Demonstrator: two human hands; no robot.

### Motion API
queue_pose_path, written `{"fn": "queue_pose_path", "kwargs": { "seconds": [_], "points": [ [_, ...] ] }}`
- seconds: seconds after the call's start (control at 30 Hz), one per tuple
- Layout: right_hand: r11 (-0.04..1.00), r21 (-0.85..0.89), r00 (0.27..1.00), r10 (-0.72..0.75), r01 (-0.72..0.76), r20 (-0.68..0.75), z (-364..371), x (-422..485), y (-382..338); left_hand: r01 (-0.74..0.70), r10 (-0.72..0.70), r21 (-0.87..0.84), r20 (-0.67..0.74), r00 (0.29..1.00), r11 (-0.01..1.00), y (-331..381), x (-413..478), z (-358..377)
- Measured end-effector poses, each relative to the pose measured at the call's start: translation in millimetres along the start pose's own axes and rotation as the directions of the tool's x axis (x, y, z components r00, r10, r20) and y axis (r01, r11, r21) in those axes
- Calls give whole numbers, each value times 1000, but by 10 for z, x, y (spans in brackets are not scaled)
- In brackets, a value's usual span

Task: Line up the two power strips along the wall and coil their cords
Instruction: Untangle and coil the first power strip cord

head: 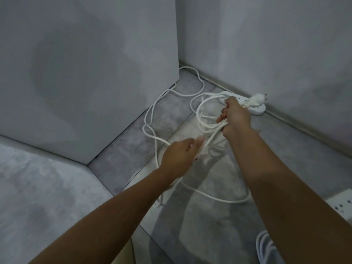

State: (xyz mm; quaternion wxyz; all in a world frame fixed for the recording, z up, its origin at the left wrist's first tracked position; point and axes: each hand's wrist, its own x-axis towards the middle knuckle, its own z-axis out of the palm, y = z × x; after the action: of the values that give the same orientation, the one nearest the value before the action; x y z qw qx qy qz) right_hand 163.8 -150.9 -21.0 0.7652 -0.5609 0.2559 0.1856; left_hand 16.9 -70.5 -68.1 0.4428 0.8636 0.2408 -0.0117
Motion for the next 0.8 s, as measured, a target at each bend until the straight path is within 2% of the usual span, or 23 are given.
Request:
{"fn": "queue_pose_path", "kwargs": {
  "seconds": [0.07, 0.1, 0.2, 0.27, 0.33, 0.4, 0.5, 0.57, 0.63, 0.73, 0.8],
  "points": [
    [998, 48, 998, -40, 42, -51, -63, 99, -149, -125, 103, 162, 139, 985, 979, -70, -99, 80],
    [997, 55, 995, -57, 62, -80, -106, 147, -225, -153, 117, 177, 194, 974, 972, -87, -166, 106],
    [988, 66, 978, -125, 138, -166, -226, 262, -419, -110, 68, 87, 381, 922, 990, -178, -337, 121],
    [982, 63, 965, -162, 178, -206, -287, 307, -507, -2, 8, -13, 479, 878, 1000, -232, -386, 83],
    [978, 66, 958, -179, 198, -223, -343, 330, -560, 120, -60, -103, 456, 888, 987, -218, -334, 28],
    [978, 65, 967, -182, 196, -180, -389, 321, -575, 193, -146, -84, 391, 909, 978, -196, -171, -49],
    [971, -35, 972, -235, 235, 11, -392, 204, -539, 364, -332, -40, 326, 885, 931, -195, 153, -191],
    [905, -267, 944, -308, 330, 122, -360, 70, -495, 548, -502, -98, 291, 814, 831, -161, 358, -282],
    [750, -486, 894, -378, 448, 242, -328, -91, -427, 668, -578, -273, 343, 740, 692, -70, 534, -381],
    [501, -633, 807, -366, 590, 462, -329, -351, -252, 712, -547, -602, 482, 684, 361, 127, 751, -533],
    [413, -653, 773, -308, 634, 555, -363, -486, -104, 689, -511, -704, 534, 674, 172, 283, 811, -607]
  ]
}}
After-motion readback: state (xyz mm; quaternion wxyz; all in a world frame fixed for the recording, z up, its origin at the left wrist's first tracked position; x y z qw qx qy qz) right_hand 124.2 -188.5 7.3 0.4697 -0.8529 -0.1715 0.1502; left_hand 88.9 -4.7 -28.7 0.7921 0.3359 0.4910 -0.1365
